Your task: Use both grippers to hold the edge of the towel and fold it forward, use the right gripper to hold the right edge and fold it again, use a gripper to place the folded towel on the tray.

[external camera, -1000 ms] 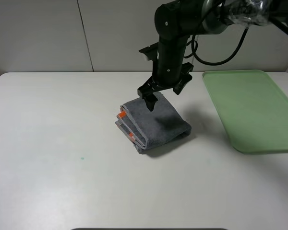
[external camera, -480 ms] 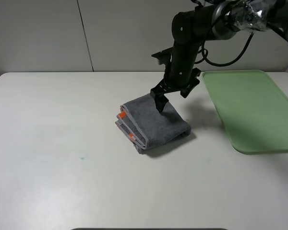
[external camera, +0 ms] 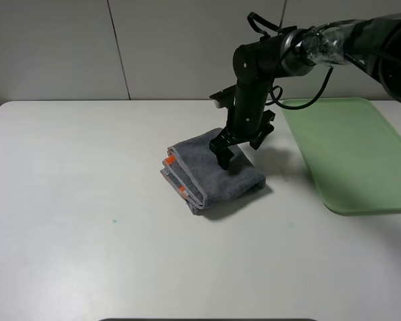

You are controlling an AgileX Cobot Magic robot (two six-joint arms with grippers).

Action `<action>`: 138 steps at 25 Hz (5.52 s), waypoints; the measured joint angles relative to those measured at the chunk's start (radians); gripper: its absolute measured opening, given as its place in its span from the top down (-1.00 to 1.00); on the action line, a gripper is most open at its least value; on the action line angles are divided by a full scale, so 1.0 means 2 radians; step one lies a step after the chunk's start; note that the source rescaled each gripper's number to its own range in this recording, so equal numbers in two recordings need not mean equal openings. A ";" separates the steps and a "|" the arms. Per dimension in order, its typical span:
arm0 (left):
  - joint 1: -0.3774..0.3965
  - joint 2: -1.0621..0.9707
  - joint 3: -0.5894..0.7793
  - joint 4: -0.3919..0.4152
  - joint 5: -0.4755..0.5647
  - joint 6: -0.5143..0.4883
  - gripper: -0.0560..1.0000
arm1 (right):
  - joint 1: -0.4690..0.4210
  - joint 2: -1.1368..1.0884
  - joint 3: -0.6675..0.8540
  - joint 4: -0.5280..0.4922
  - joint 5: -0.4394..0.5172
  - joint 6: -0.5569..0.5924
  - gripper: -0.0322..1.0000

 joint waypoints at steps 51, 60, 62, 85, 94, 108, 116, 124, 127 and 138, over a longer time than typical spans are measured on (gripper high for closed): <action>0.000 0.000 0.000 0.000 0.000 0.000 -1.00 | -0.046 -0.048 -0.001 -0.072 0.011 0.009 0.68; 0.000 0.000 0.000 0.000 0.000 0.000 -1.00 | -0.124 -0.048 0.000 -0.084 0.013 0.009 0.68; 0.000 0.000 0.000 0.000 0.000 0.000 -1.00 | -0.141 -0.048 0.000 -0.091 0.013 0.009 0.68; 0.000 0.000 0.000 0.000 0.000 0.000 -1.00 | -0.285 -0.048 0.000 -0.087 -0.004 0.026 0.68; 0.000 0.000 0.000 0.000 0.000 0.000 -1.00 | -0.285 -0.048 0.000 -0.115 -0.017 0.043 -0.89; 0.000 0.000 0.000 0.000 0.000 0.000 -1.00 | -0.285 -0.097 0.000 -0.092 0.006 0.047 -1.00; 0.000 0.000 0.000 0.000 0.000 0.000 -1.00 | -0.285 -0.159 0.000 -0.015 0.080 0.048 -1.00; 0.000 0.000 0.000 0.000 0.000 0.000 -1.00 | -0.285 -0.188 0.014 0.004 0.142 0.051 -1.00; 0.000 0.000 0.000 0.000 0.000 0.000 -1.00 | -0.285 -0.210 0.045 0.013 0.142 0.052 -1.00; 0.000 0.000 0.000 0.000 0.000 0.000 -1.00 | -0.285 -0.347 0.196 0.030 0.144 0.053 -1.00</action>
